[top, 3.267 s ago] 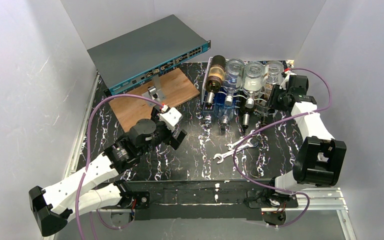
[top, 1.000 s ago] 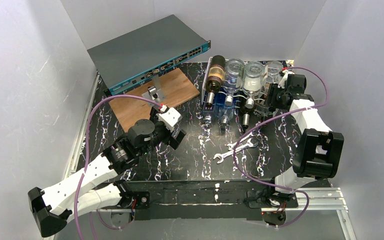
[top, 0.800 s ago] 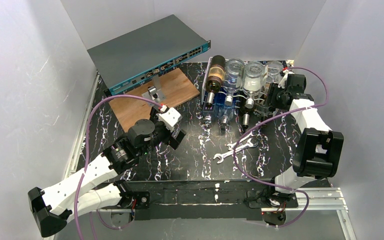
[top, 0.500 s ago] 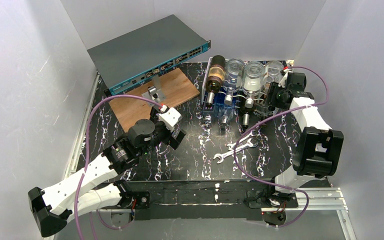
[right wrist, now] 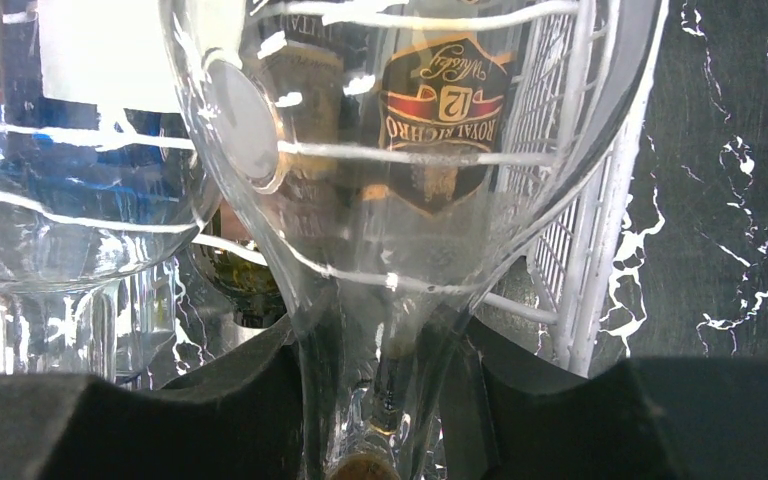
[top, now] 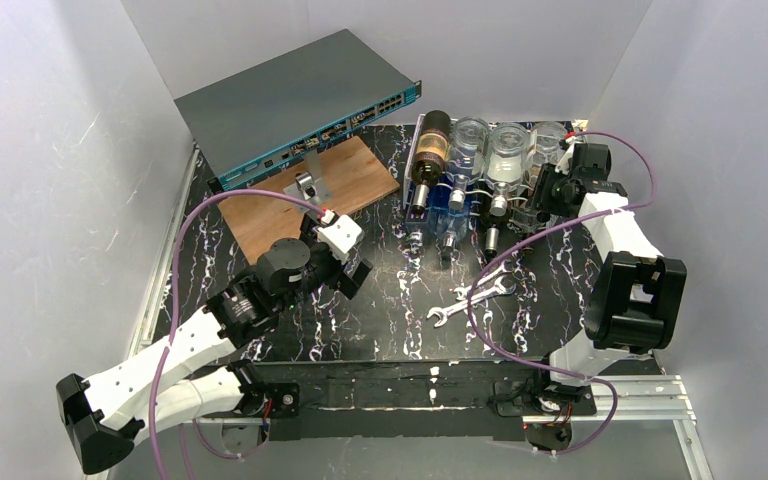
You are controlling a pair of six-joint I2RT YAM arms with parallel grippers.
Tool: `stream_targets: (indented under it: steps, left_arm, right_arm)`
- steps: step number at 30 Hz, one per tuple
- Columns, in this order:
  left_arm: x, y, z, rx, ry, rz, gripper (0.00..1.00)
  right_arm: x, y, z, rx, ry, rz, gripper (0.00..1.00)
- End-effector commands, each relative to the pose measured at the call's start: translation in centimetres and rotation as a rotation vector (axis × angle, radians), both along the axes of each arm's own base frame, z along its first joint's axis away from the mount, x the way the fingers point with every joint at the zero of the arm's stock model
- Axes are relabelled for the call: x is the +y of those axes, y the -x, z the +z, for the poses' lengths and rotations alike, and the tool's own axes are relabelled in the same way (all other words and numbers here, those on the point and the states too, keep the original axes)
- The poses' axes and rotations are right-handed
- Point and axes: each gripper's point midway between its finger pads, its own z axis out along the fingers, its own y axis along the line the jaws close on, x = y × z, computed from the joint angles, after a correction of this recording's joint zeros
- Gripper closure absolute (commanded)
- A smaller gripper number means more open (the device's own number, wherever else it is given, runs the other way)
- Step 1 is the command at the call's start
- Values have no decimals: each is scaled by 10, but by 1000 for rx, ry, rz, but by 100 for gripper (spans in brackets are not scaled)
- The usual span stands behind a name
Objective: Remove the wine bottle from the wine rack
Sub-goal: Pick up the wine bottle from the wine rack.
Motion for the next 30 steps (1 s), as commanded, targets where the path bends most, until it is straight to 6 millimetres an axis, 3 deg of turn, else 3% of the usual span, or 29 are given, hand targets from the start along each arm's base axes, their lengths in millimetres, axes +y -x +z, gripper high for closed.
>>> stream_targets:
  steps: [1, 2, 20, 30]
  left_arm:
    - [3, -2, 3, -19, 1, 16, 1]
    - [3, -2, 3, -19, 1, 15, 1]
    - [4, -2, 4, -22, 3, 15, 1]
    - [3, -2, 4, -22, 5, 14, 1]
  right_arm:
    - [-25, -26, 45, -185, 84, -74, 94]
    - [-25, -25, 46, -187, 85, -76, 99]
    - [-37, -10, 93, -303, 92, -91, 99]
    - [-44, -3, 97, -316, 93, -105, 99]
